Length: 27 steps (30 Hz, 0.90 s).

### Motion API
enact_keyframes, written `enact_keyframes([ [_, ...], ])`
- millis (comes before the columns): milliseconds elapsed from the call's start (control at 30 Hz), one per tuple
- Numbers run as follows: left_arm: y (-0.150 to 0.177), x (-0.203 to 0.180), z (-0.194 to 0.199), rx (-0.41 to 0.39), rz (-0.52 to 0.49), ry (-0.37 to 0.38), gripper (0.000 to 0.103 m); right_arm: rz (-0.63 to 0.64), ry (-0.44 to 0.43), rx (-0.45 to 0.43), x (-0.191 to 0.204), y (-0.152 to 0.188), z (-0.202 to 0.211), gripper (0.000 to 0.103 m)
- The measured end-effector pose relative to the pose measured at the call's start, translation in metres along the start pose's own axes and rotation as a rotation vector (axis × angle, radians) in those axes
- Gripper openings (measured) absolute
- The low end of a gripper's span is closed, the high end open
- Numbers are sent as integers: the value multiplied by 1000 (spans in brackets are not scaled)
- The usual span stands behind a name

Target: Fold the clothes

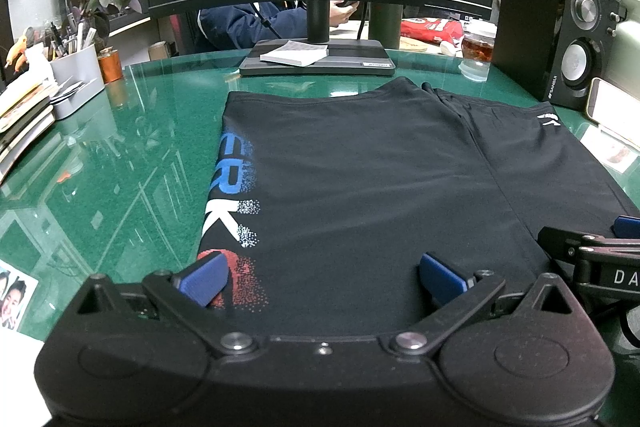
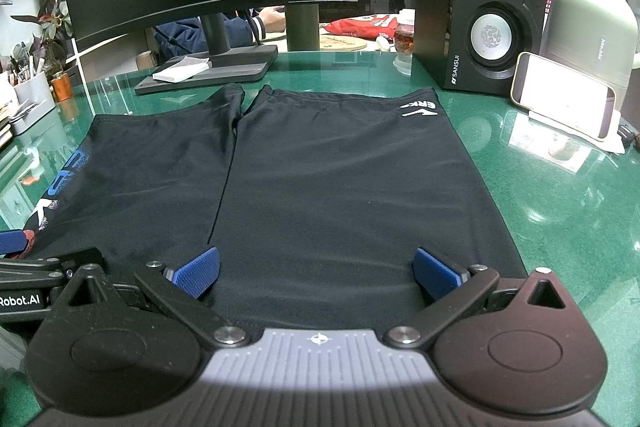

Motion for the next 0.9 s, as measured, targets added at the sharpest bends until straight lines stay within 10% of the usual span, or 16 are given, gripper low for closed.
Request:
enact_keyframes([
  [500, -3, -1, 2, 19, -2, -15, 103, -10, 12, -5, -1, 0, 1, 103],
  [633, -6, -3, 1, 29, -22, 3, 103, -1, 40, -116, -3, -6, 21, 92],
  [767, -7, 0, -2, 55, -1, 19, 103, 20, -32, -19, 0, -10, 10, 62],
  [900, -2, 4, 1, 49, -1, 13, 103, 62, -8, 15, 4, -7, 4, 60],
])
Point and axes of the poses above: each gripper's, at about its wrist camera, not at the fingertips, and z roughly against the way its jaws point, x to its left, y to its underside, the point moved 2 cm from there along -z, roughly the way its jaws point, and after that the axes turned 4 degrees about y, right-handed, at the moved point
